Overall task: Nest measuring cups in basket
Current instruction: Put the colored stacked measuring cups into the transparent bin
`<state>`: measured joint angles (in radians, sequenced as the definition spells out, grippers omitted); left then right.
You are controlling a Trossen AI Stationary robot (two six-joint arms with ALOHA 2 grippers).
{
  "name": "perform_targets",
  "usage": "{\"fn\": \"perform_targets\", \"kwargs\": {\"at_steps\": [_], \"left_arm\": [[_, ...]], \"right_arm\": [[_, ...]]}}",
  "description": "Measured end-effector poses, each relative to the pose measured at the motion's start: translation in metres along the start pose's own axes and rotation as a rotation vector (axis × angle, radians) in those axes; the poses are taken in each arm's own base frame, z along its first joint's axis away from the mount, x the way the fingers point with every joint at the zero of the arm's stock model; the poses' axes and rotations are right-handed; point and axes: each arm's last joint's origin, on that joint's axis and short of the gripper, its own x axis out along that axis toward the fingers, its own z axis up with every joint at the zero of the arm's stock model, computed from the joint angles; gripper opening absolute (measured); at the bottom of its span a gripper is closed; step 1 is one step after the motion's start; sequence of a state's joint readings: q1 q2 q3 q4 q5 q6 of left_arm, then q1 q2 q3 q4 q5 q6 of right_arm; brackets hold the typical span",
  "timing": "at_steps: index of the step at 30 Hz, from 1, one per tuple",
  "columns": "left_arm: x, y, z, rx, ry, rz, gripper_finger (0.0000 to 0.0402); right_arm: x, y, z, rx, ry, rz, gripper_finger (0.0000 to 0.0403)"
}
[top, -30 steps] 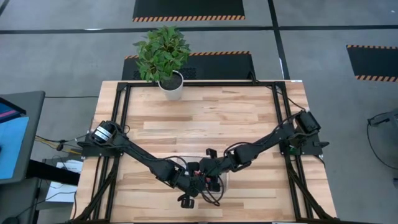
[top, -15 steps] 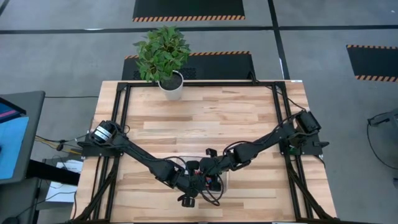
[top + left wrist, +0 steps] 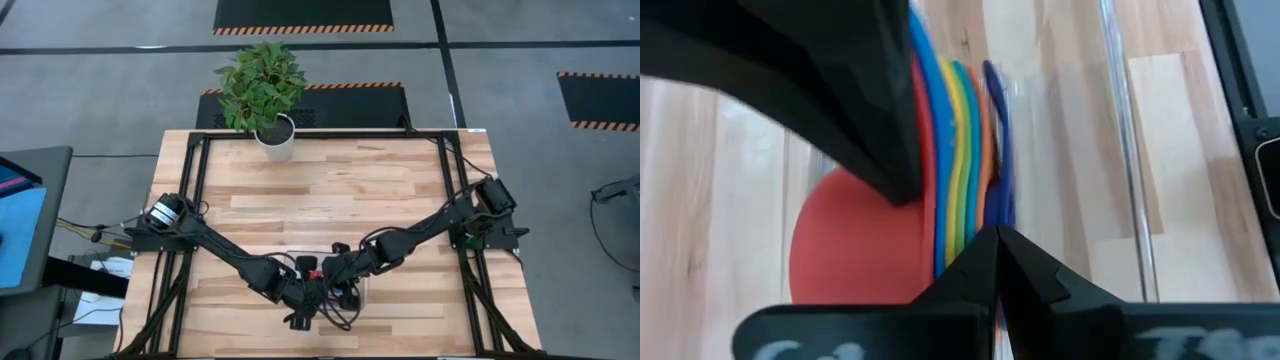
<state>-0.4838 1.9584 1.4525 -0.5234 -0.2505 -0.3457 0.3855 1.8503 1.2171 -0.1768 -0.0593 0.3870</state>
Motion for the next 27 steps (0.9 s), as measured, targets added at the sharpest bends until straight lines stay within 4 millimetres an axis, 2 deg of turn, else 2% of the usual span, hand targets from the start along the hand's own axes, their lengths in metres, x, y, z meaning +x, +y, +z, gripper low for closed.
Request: {"fn": "perform_targets", "kwargs": {"at_steps": [12,18,23,27], "left_arm": [[-0.016,0.010,0.007,0.070,0.013,0.110,0.0000],[-0.018,0.014,0.010,0.036,0.000,0.139,0.0000],[-0.024,0.012,0.014,0.010,0.017,0.105,0.0000],[-0.035,0.009,0.017,0.007,0.069,0.063,0.0000]], "right_arm": [[0.002,0.000,-0.004,0.004,0.038,0.033,0.0010],[0.003,-0.001,-0.006,0.004,0.054,0.024,0.0007],[-0.001,0.001,-0.001,0.014,0.055,-0.013,0.0020],[-0.005,0.001,0.005,-0.007,0.055,-0.078,0.0007]]}}
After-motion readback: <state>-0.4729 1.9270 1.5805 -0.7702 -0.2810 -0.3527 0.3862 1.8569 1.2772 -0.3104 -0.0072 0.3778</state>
